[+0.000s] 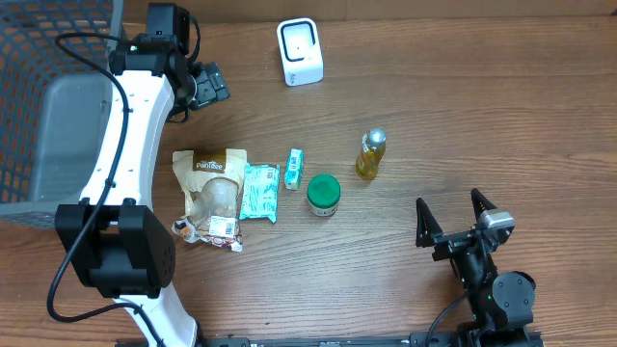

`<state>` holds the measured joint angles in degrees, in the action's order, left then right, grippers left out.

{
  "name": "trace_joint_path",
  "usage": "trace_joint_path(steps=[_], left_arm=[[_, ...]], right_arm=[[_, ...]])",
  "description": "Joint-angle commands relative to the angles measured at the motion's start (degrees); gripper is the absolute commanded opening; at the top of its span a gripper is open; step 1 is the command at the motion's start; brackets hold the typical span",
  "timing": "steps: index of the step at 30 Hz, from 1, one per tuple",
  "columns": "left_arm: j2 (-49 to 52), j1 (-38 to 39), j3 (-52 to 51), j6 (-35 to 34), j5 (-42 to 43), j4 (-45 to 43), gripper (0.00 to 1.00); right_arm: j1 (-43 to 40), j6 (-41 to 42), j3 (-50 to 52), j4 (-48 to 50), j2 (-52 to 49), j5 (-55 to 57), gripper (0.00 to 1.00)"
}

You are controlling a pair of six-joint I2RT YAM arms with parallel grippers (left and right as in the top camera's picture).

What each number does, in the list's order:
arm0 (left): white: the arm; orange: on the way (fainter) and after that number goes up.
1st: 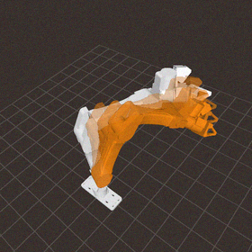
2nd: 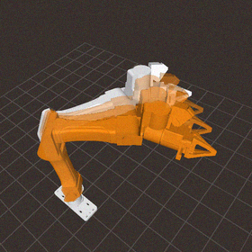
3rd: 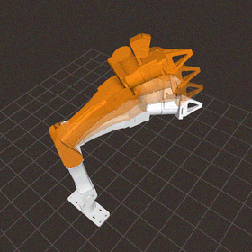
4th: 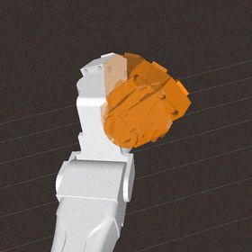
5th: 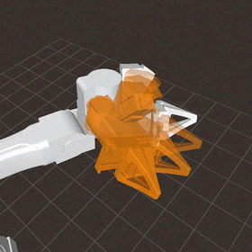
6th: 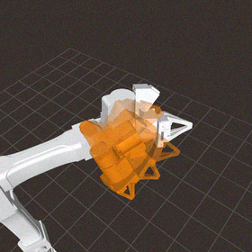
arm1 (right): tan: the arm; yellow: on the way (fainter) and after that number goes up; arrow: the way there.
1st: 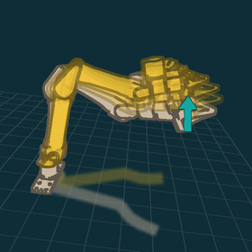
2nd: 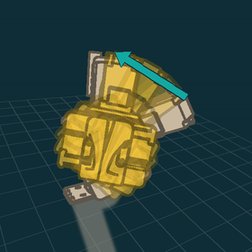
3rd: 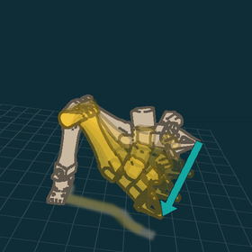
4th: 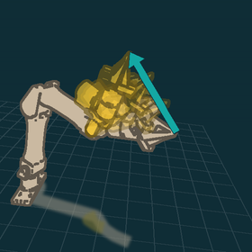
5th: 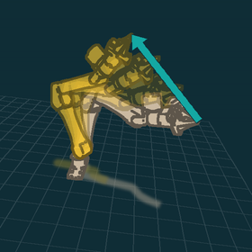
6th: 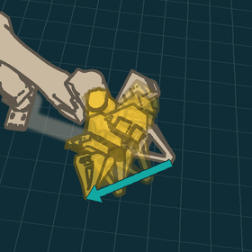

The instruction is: Scan the item barcode

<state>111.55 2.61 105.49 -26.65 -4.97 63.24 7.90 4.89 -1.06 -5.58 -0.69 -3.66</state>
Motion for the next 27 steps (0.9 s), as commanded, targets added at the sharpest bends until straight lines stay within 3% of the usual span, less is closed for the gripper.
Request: trace_joint_path(steps=[1, 14, 20, 27], left_arm=[[-0.76, 0.04, 1.07, -0.59, 0.31, -0.04, 1.0], [-0.76, 0.02, 1.07, -0.59, 0.31, -0.04, 1.0], [-0.76, 0.04, 1.07, -0.59, 0.31, -0.04, 1.0], [-0.76, 0.04, 1.07, -0.59, 0.31, -0.04, 1.0]], right_arm=[[-0.22, 1.27, -3.02, -1.95, 0.42, -2.75, 1.0], [-0.22, 2.6, -28.79, -19.61, -3.41, -6.4, 1.0], [-0.22, 2.6, -41.59, -23.98, -13.22, -14.08, 1.0], [-0.22, 2.56, -58.9, -36.3, -27.41, -18.75, 1.0]])
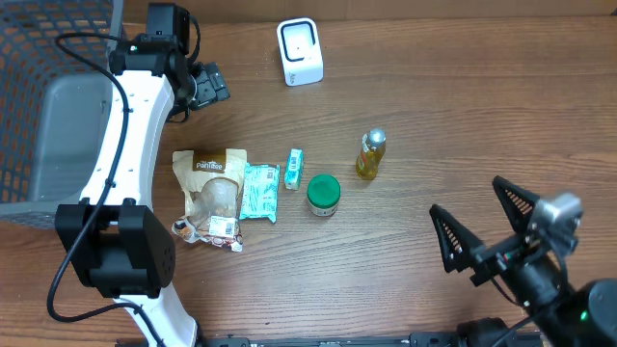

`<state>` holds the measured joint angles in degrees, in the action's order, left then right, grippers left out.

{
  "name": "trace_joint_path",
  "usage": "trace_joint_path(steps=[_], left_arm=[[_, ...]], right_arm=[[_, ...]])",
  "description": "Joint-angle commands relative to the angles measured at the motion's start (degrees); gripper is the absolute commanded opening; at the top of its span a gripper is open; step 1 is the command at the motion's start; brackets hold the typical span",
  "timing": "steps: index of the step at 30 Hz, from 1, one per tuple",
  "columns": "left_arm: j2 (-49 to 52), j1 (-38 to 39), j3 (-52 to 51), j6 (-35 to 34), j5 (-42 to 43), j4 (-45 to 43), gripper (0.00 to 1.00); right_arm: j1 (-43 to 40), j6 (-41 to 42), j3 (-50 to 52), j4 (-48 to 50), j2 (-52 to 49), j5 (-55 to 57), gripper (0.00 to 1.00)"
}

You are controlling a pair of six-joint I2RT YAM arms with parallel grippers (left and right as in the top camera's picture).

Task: Scan the item barcode
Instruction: 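Move the right gripper left toward the yellow bottle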

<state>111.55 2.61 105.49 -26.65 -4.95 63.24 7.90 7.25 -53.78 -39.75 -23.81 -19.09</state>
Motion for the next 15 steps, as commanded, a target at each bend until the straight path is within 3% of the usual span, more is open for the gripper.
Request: trace_joint_path(steps=[1, 10, 15], left_arm=[[-0.76, 0.04, 1.07, -0.59, 0.28, -0.04, 1.0], [-0.76, 0.04, 1.07, -0.59, 0.28, -0.04, 1.0], [-0.76, 0.04, 1.07, -0.59, 0.28, -0.04, 1.0]], right_arm=[[-0.22, 0.2, -8.92, -4.37, -6.38, -4.13, 1.0], [-0.22, 0.17, -29.73, -25.7, -23.47, -5.68, 1.0], [-0.22, 0.2, -31.91, -27.85, -27.56, -5.64, 1.0]])
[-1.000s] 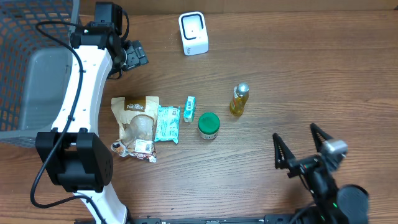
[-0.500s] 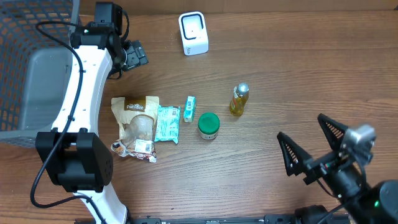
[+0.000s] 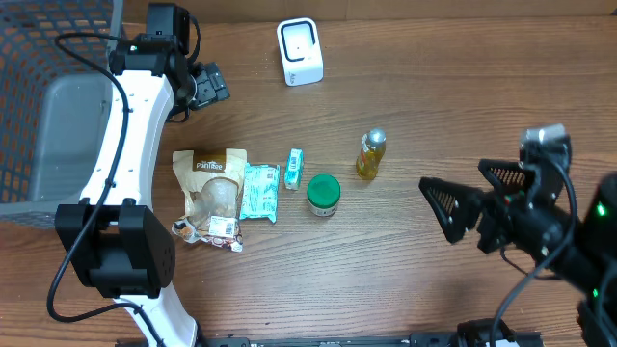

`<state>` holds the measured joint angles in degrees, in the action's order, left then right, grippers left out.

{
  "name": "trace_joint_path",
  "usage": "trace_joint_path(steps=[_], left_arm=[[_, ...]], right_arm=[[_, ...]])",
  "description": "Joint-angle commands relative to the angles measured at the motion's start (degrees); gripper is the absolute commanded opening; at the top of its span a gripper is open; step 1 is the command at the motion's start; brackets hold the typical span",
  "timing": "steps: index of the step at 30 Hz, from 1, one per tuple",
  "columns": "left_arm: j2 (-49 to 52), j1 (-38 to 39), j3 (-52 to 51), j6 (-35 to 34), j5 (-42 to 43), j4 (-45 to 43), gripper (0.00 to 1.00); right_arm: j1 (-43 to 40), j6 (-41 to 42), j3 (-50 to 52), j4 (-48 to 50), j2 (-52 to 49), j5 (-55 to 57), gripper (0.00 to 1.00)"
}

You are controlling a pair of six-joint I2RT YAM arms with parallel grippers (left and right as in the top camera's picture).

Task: Scan the item barcode
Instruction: 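Move the right gripper left toward the yellow bottle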

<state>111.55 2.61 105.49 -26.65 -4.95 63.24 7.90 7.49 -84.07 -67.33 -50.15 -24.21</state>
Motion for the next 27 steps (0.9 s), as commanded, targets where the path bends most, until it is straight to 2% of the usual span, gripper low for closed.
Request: trace_joint_path(steps=[1, 10, 20, 27], left_arm=[[-0.76, 0.04, 1.07, -0.59, 0.28, -0.04, 1.0], [-0.76, 0.04, 1.05, -0.59, 0.28, -0.04, 1.0], [-0.76, 0.04, 1.07, -0.59, 0.28, -0.04, 1.0], [-0.76, 0.04, 1.07, -0.59, 0.28, -0.04, 1.0]], right_arm=[[-0.2, -0.04, -1.62, -0.22, -1.62, -0.52, 1.0], [-0.22, -0.02, -1.51, -0.26, -5.2, 2.05, 1.0], [-0.22, 0.0, -1.51, 2.4, -10.25, -9.62, 1.0], [-0.2, 0.0, -1.51, 1.16, -11.3, -13.49, 1.0]])
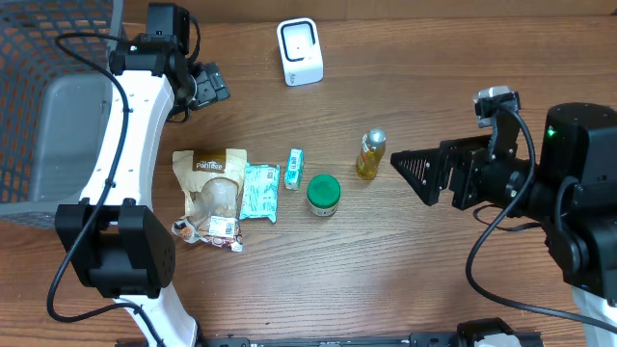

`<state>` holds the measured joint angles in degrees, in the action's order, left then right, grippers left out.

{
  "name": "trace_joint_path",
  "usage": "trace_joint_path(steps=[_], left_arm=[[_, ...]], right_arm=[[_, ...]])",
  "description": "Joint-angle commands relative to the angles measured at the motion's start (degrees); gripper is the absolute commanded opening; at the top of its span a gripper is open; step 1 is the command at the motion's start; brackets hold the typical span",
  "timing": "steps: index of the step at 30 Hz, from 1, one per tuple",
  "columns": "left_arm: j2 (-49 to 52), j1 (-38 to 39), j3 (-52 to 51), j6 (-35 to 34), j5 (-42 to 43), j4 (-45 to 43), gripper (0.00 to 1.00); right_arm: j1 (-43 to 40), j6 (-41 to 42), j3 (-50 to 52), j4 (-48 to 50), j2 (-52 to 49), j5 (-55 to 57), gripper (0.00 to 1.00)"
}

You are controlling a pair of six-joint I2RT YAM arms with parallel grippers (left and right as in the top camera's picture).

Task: Scan the item barcode
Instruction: 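Move the right gripper left toward the yellow bottle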

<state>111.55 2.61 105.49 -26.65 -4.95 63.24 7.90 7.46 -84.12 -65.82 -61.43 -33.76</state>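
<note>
A white barcode scanner (300, 51) stands at the back of the table. The items lie in a row at mid-table: a brown pouch (213, 193), a teal packet (259, 191), a small teal box (294, 168), a green-lidded jar (324, 194) and a yellow bottle (370, 154) with a silver cap. My right gripper (416, 172) is open and empty, its fingertips pointing left, just to the right of the yellow bottle. Far from the items, my left gripper (209, 85) rests near the back left, looks open and holds nothing.
A grey mesh basket (39, 106) fills the left edge. The white left arm (120, 145) runs along the left side from the front edge to the back. The bulky right arm (559, 193) covers the table's right side.
My right gripper has moved up and to the left, from mid-right of the table to just beside the yellow bottle. The left arm and all items are unchanged.
My right gripper first sat open at the front right edge. It then rose and showed larger at the right front, then stood at mid-right pointing left, and now is close to the yellow bottle. The left arm stayed still throughout.
</note>
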Motion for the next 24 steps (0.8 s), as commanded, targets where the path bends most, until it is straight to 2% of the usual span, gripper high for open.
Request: trace_joint_path(steps=[1, 24], left_arm=[[-0.76, 0.04, 1.07, -0.59, 0.28, -0.04, 1.0], [-0.76, 0.04, 1.07, -0.59, 0.28, -0.04, 1.0]], right_arm=[[-0.2, 0.02, -1.46, -0.57, -0.11, -4.39, 1.0], [-0.2, -0.48, -1.46, -3.39, -3.67, -4.92, 0.99]])
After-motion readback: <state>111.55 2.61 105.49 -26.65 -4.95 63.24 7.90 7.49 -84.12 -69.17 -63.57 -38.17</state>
